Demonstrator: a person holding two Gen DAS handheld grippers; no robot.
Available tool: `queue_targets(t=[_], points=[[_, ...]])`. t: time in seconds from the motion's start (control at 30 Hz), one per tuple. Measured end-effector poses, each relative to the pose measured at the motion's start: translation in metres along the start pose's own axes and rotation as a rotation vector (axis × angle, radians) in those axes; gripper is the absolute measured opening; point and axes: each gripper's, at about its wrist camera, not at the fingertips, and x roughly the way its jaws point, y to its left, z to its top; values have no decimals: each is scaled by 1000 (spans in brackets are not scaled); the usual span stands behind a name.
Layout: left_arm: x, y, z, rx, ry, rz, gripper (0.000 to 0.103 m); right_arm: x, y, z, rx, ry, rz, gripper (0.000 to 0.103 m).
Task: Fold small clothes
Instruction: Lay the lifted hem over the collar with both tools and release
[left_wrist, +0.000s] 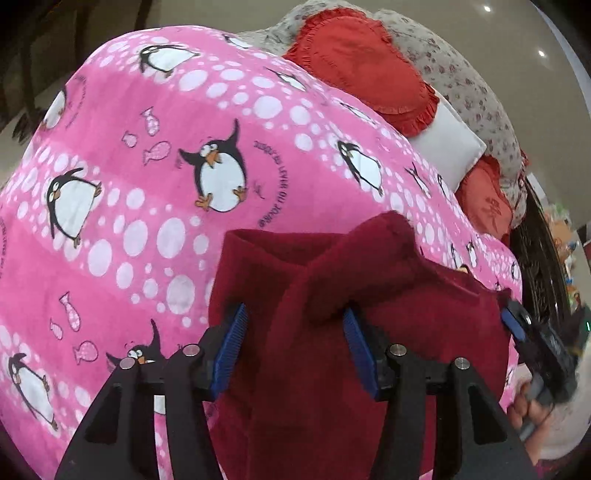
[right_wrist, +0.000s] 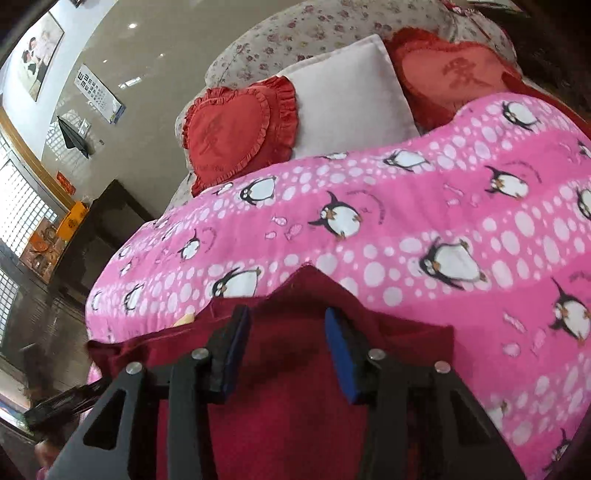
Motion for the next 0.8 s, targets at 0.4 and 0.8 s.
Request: queue_targets(t=[0.4, 0.8], points=[[-53, -22, -45, 183, -98, 113, 34, -26, -8, -56, -144, 111, -221, 58], [-75, -25, -72, 221, -106, 160, 34, -98, 0, -91, -89, 65, -128, 73]])
